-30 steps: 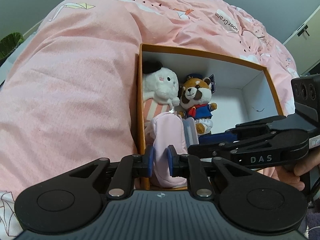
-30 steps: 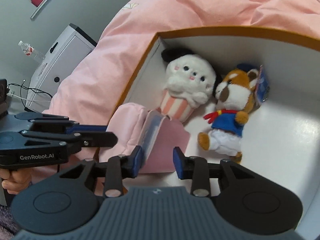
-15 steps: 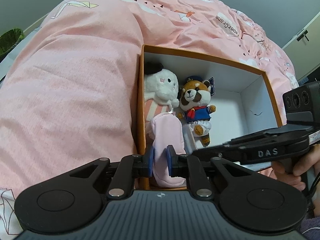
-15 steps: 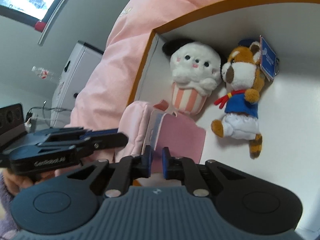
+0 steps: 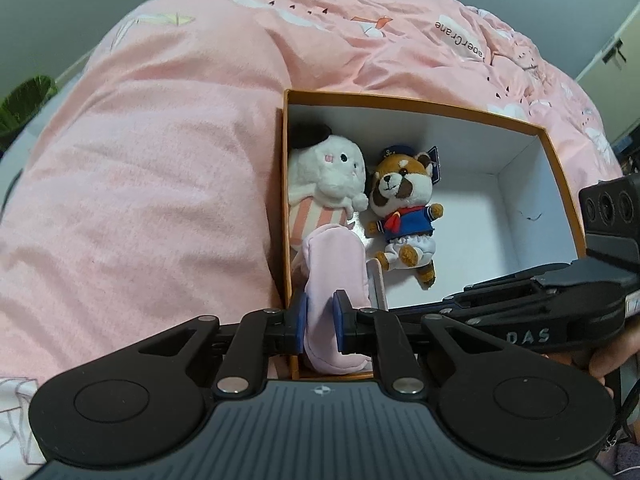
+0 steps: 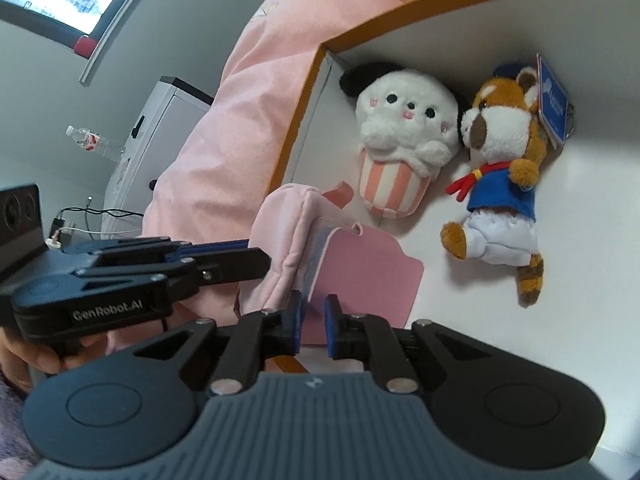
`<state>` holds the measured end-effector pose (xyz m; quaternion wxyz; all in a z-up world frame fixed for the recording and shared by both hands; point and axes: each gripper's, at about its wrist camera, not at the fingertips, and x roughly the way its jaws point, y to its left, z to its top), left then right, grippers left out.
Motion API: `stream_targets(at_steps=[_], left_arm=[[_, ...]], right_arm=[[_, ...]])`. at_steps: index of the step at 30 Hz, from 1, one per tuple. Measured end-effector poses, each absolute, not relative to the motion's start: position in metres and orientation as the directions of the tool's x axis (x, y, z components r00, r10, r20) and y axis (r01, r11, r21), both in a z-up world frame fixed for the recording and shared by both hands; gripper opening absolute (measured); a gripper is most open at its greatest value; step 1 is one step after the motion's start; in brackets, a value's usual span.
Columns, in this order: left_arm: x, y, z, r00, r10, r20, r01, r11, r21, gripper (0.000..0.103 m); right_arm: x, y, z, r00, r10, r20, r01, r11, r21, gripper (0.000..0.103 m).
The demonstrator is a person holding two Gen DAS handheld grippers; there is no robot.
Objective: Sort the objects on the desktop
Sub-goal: 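Open the right tool to release the glasses case onto the pouch, then open the left tool and withdraw both tools from the box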
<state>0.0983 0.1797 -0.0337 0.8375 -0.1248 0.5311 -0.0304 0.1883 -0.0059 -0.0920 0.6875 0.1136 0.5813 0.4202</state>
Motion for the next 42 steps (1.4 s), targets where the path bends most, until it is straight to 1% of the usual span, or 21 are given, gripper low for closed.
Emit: stream_targets(at_steps=[2,5,8,12,17,20,23,25,27,29,31,33,42], left_arm=[[0.096,0.174,-0.027,0.445,-0.149,-0.883,-0.069,0.978,-0.199,0.017],[0.093,0.171,-0.017,0.471,-0.106,-0.875,-0.058,0.987,-0.151,0.017],[0.094,0.170,-0.018,0.461,-0.106,-0.881,-0.052,0.988,-0.146,0.017],[0.094,0.167,-0.029,0.444,-0.084,-0.892,-0.058,0.991,-0.122,0.017],[0.093,0.164,-0.029,0.452,-0.057,-0.890,-0.058,0.994,-0.094,0.017],[0.093,0.162,-0.029,0.461,-0.046,-0.886,-0.071,0.994,-0.089,0.017],[0.092,0.160,-0.030,0.469,-0.033,-0.882,-0.082,0.993,-0.081,0.017],[0.092,0.158,-0.029,0.473,-0.019,-0.881,-0.094,0.993,-0.072,0.018],[0.092,0.157,-0.028,0.476,-0.002,-0.880,-0.104,0.993,-0.059,0.022],[0.092,0.156,-0.027,0.478,0.011,-0.878,-0.115,0.992,-0.051,0.024],[0.091,0.155,-0.026,0.482,0.019,-0.876,-0.119,0.992,-0.044,0.024],[0.091,0.153,-0.026,0.485,0.028,-0.874,-0.121,0.992,-0.036,0.024],[0.085,0.146,-0.019,0.513,0.046,-0.857,-0.133,0.991,-0.026,0.024]], right_arm=[[0.182,-0.005,-0.089,0.005,0.705,-0.709,-0.470,0.628,0.621,0.013],[0.177,-0.006,-0.089,0.047,0.704,-0.708,-0.475,0.639,0.604,0.018],[0.173,-0.006,-0.092,0.077,0.710,-0.700,-0.467,0.646,0.604,0.021],[0.164,-0.010,-0.092,0.133,0.713,-0.688,-0.465,0.658,0.592,0.022],[0.153,-0.011,-0.093,0.231,0.707,-0.668,-0.450,0.687,0.571,0.024],[0.142,-0.009,-0.088,0.304,0.671,-0.677,-0.465,0.724,0.510,0.031],[0.135,-0.009,-0.082,0.361,0.643,-0.675,-0.475,0.750,0.461,0.032],[0.133,-0.012,-0.080,0.382,0.635,-0.671,-0.470,0.759,0.451,0.034],[0.130,-0.015,-0.079,0.397,0.630,-0.667,-0.467,0.765,0.444,0.038],[0.128,-0.019,-0.078,0.411,0.624,-0.664,-0.461,0.771,0.440,0.039],[0.126,-0.024,-0.076,0.424,0.623,-0.657,-0.456,0.774,0.440,0.041],[0.125,-0.027,-0.074,0.433,0.627,-0.647,-0.455,0.772,0.444,0.046],[0.114,-0.037,-0.061,0.516,0.601,-0.611,-0.449,0.797,0.405,0.052]])
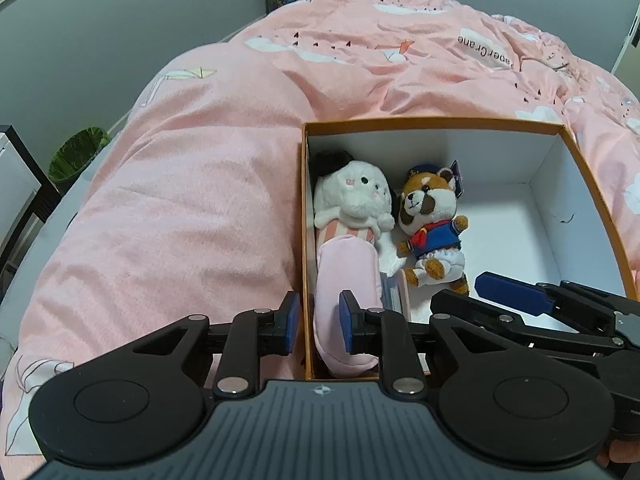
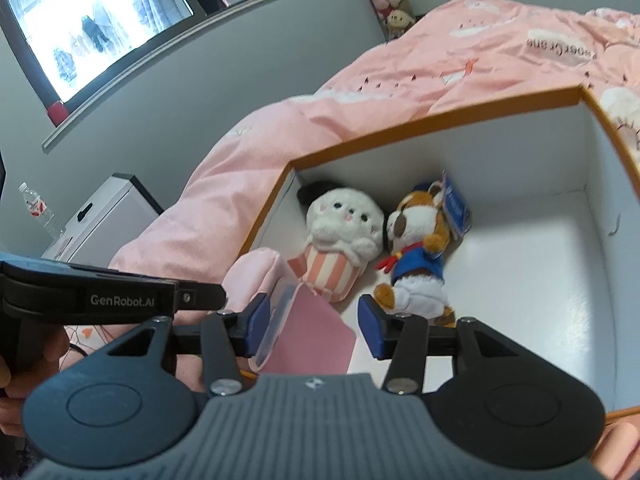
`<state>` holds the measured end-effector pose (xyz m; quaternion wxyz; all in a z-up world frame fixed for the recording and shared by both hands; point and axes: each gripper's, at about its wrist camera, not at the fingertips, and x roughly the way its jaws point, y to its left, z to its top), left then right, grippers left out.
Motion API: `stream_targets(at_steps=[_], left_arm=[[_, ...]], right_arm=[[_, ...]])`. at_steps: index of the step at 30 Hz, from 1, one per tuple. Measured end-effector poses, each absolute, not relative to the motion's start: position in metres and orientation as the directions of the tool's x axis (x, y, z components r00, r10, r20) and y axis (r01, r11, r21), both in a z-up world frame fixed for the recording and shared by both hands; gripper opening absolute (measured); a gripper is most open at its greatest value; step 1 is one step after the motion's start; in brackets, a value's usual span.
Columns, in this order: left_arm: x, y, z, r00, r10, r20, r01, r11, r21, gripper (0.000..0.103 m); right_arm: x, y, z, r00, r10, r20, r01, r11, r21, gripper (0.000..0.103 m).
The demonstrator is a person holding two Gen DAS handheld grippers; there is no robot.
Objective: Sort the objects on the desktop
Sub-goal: 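Open the left tool and withdraw both tools from the box, then grasp the grey item with the left tool while the right tool grasps the red box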
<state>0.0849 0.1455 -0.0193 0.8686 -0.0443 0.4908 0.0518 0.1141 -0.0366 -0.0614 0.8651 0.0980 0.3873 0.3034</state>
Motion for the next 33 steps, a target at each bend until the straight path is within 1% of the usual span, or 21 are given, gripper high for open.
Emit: stream_targets(at_steps=[5,11,13,16,19,24,27,30,33], left_arm=[[0.081,0.142,-0.014,0.533,0.054,-0.845,-0.139,0.990,-0.024,0.024],[0.076,0.132,-0.005,0.550,0.033,-0.835,-0.118,0.992,-0.038,0.024],[0.072,0.124,-0.003,0.558,0.012,-0.830,-0.101,0.993,-0.054,0.023],[0.065,0.111,0.002,0.586,0.024,-0.810,-0.079,0.996,-0.028,0.023],[0.059,0.104,0.006,0.602,-0.013,-0.798,-0.049,0.997,-0.054,0.023],[0.050,0.084,0.014,0.632,-0.018,-0.774,-0.004,1.000,-0.027,0.024],[0.044,0.072,0.014,0.634,-0.043,-0.772,0.036,0.999,-0.027,0.024],[0.039,0.065,0.011,0.627,-0.072,-0.775,0.052,0.997,-0.051,0.024],[0.034,0.066,0.005,0.602,-0.117,-0.790,0.038,0.992,-0.118,0.025]], right_arm=[[0.107,-0.037,-0.056,0.551,0.582,-0.598,-0.462,0.810,0.362,0.056],[0.103,-0.041,-0.051,0.569,0.567,-0.595,-0.469,0.818,0.333,0.058],[0.101,-0.042,-0.050,0.569,0.567,-0.595,-0.475,0.818,0.325,0.059],[0.097,-0.048,-0.049,0.579,0.554,-0.598,-0.469,0.826,0.312,0.059],[0.092,-0.058,-0.048,0.592,0.543,-0.596,-0.461,0.834,0.302,0.059],[0.081,-0.074,-0.044,0.611,0.536,-0.583,-0.461,0.839,0.289,0.059],[0.074,-0.082,-0.040,0.620,0.531,-0.577,-0.468,0.841,0.271,0.059],[0.069,-0.090,-0.040,0.609,0.533,-0.588,-0.479,0.838,0.262,0.059],[0.066,-0.103,-0.042,0.591,0.544,-0.596,-0.484,0.830,0.278,0.058]])
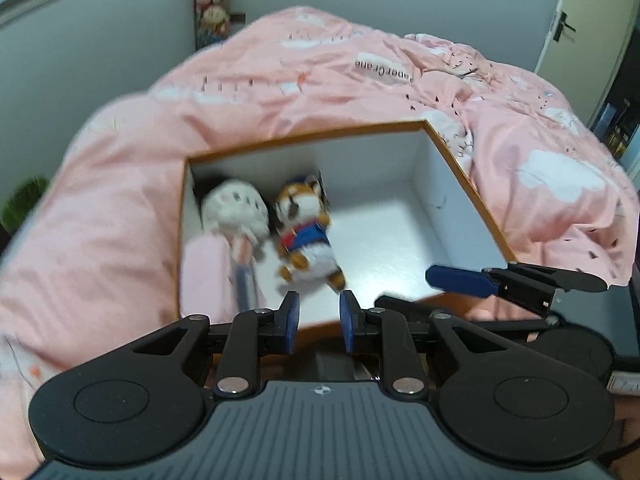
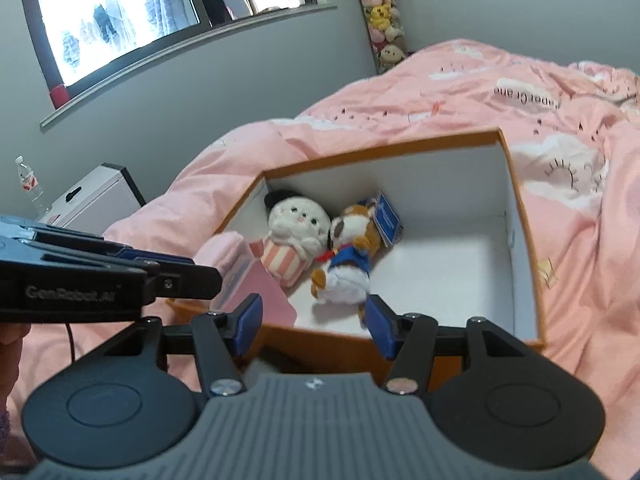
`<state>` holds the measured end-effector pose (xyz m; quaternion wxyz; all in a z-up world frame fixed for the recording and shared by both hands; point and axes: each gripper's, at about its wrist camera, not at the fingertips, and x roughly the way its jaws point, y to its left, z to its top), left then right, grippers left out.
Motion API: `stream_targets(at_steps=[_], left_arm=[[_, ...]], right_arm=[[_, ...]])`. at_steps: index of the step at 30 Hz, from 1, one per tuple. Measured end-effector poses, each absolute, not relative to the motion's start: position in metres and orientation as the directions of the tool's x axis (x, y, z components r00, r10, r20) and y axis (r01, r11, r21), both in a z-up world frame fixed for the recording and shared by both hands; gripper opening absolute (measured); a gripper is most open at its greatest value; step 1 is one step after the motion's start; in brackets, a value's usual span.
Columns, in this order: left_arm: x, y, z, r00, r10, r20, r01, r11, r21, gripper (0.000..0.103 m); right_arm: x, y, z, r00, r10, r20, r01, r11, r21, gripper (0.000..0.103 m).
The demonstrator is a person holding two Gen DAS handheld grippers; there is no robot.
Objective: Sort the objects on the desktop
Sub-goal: 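Grasp the grey item with the left tool while the right tool grasps the red box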
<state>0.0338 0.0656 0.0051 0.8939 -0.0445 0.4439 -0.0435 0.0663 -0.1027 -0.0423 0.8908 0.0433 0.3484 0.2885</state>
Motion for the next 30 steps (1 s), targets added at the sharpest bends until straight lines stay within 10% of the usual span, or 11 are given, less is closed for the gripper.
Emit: stream_targets(at_steps=[9,21,30], left_arm=[[0.029,0.062,-0.009,0.539,-0.173,-0.825,0.050,0.984,-0.173,0.026],[0.034,0.044,-0.047,0.473,-0.092,-0.876,0.070,0.995,-0.067,0.058],[0.046,0.039,-0.071,0.426,-0.089,-0.901,0.059,0.996,-0.070,0.060]], right_arm=[[0.056,-0.147,-0.036,0.592,0.582,-0.557,-0.439,0.813,0.383,0.053],[0.054,-0.135,-0.080,0.429,0.553,-0.714,-0.388,0.827,0.407,0.045],[0.059,-0.123,-0.101,0.332,0.527,-0.782,-0.386,0.833,0.397,0.044]])
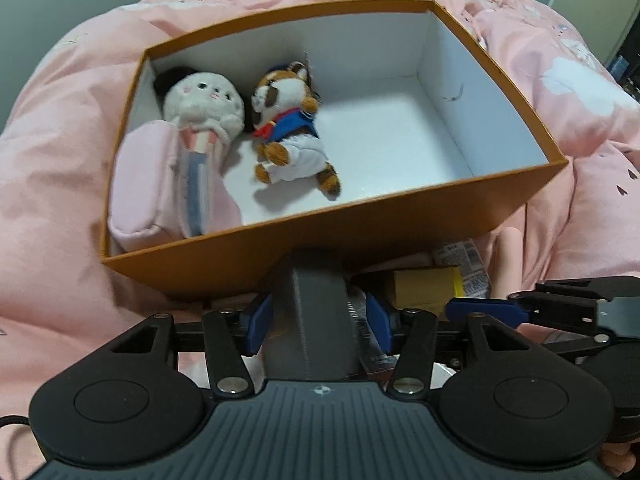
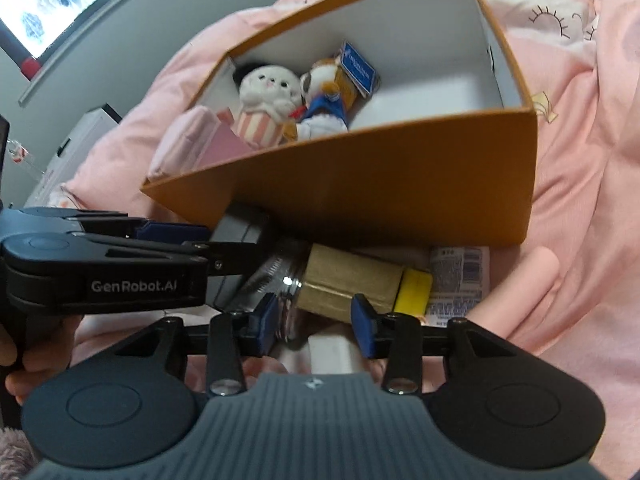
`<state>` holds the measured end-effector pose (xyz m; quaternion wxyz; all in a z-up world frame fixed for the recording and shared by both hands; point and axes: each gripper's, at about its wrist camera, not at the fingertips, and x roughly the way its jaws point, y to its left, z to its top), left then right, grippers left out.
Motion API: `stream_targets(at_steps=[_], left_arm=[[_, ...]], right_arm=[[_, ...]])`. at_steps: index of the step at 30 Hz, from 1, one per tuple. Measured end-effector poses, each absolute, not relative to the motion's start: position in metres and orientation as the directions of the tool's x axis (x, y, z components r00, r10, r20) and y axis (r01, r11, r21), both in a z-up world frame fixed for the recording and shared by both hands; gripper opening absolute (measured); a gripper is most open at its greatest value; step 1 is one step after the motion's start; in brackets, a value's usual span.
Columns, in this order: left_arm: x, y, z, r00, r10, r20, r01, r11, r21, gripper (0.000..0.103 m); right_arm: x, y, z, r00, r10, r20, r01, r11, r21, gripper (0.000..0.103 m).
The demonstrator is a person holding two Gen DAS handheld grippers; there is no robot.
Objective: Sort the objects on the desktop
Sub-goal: 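Grasp the grey item with the left tool while the right tool grasps the red box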
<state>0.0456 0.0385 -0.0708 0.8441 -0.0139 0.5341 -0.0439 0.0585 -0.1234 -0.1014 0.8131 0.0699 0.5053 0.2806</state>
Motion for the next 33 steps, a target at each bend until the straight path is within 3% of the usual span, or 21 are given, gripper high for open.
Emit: stream_targets(at_steps=[7,12,16,22,33], left_arm=[[0.048,0.033,-0.080,0.412,-0.041,-0.910,0.054,0.998,-0.020,0.060],[0.045,0.042,-0.076,0.411,-0.038,-0.911,0.029,0.999,-0.029,0.044],[0.043,0.051,-0.073,0.399,-0.029,-0.916,0.006,1.000,-0.030,0.038],[0.043,0.058,-0.073,0.396,-0.050,-0.917,-0.012,0.998,-0.059,0.038],[0.043,0.058,-0.074,0.394,-0.056,-0.917,-0.010,0.998,-0.065,0.038]], right_arm=[[0.053,-0.118,-0.101,0.314,0.529,-0.789,-0.421,0.822,0.383,0.044],[0.052,-0.119,-0.098,0.294,0.568,-0.769,-0.440,0.795,0.419,0.044],[0.049,-0.121,-0.090,0.283,0.613,-0.737,-0.456,0.762,0.459,0.044],[0.047,-0.098,-0.095,0.236,0.598,-0.766,-0.509,0.747,0.427,0.044],[0.049,-0.079,-0.113,0.204,0.559,-0.803,-0.508,0.762,0.401,0.030]])
